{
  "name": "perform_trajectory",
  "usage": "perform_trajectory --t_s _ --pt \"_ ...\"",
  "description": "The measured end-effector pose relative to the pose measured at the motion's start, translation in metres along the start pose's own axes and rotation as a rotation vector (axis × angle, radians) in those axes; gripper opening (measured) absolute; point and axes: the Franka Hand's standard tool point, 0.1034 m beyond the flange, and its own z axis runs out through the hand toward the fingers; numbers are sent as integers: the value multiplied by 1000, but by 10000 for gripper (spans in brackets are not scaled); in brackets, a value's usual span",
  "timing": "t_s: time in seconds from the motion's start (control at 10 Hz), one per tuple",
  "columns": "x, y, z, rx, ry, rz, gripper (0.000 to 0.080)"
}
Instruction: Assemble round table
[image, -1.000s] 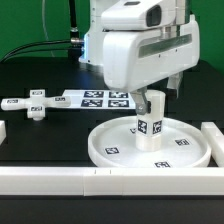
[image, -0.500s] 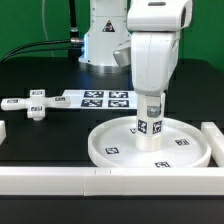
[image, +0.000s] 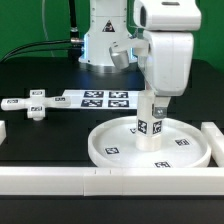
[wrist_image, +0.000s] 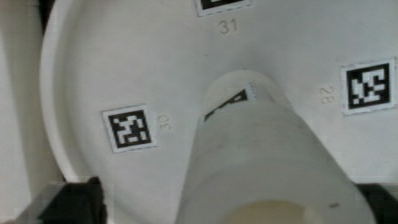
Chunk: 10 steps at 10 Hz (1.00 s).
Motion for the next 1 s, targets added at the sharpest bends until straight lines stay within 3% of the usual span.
perform_trajectory --t_s 0.4,0.5,0.6,0.7,1.0 --pt "-1 -2 1 3 -10 -123 649" --pt "-1 -2 1 4 -11 -122 518" --pt "-1 -2 1 4 -11 -122 518" --pt "-2 -6 3 20 -11 -121 415" --pt "-3 -6 3 20 -12 -99 415"
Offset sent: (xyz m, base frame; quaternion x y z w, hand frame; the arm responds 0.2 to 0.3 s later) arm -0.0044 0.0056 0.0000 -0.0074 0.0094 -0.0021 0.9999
